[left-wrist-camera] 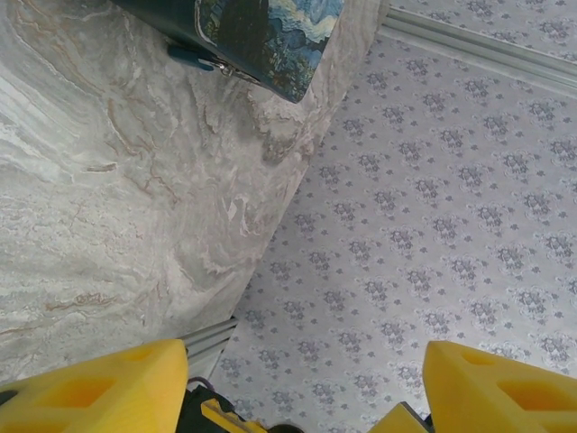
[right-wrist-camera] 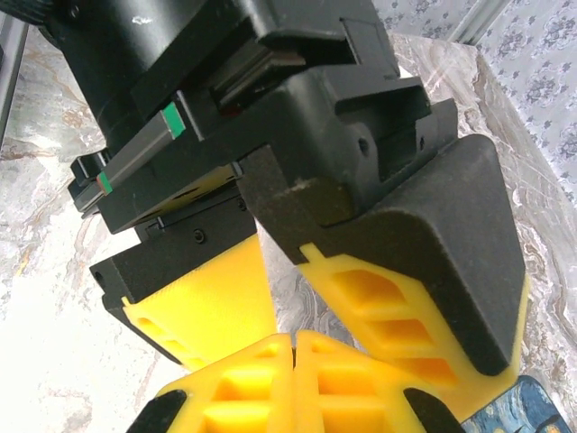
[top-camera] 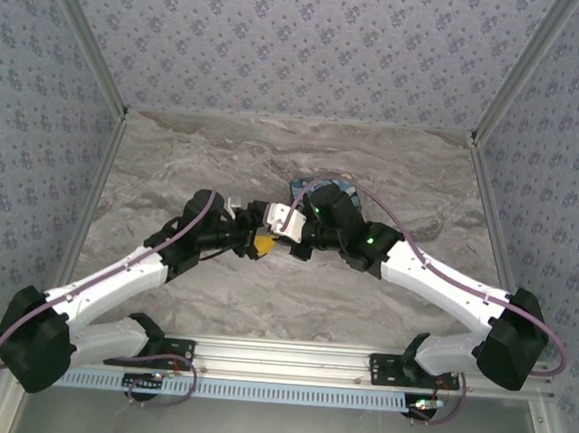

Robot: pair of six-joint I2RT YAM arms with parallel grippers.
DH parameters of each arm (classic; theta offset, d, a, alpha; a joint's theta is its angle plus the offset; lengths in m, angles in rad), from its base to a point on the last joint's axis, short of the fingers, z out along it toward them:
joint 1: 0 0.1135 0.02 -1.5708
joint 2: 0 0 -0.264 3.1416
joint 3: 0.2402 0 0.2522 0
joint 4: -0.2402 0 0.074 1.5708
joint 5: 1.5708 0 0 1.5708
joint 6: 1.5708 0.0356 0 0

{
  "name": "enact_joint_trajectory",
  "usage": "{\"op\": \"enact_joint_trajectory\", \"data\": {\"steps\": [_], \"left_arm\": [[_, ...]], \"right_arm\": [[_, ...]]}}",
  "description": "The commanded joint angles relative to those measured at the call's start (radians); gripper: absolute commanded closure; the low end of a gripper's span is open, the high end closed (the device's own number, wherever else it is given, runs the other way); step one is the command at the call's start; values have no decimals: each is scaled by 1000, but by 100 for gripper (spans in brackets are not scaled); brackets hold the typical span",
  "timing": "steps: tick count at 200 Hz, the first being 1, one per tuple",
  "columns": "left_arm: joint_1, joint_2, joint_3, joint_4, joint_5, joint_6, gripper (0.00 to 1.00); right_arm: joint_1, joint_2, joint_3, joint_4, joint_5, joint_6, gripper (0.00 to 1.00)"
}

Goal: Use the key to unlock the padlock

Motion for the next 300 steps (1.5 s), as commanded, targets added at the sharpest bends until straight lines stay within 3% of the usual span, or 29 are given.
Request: {"op": "enact_joint_trajectory", "data": {"steps": [1, 220, 300], "left_arm": [[-23, 9, 3, -67, 39, -200, 27], [-41, 36, -26, 44, 32, -240, 46], [-41, 31, -39, 41, 27, -240, 56]], "right_arm": [[-1, -21, 3, 97, 15, 11, 100], [30, -7, -37, 98, -92, 83, 100], [29, -62, -80, 100, -79, 96, 100]]}}
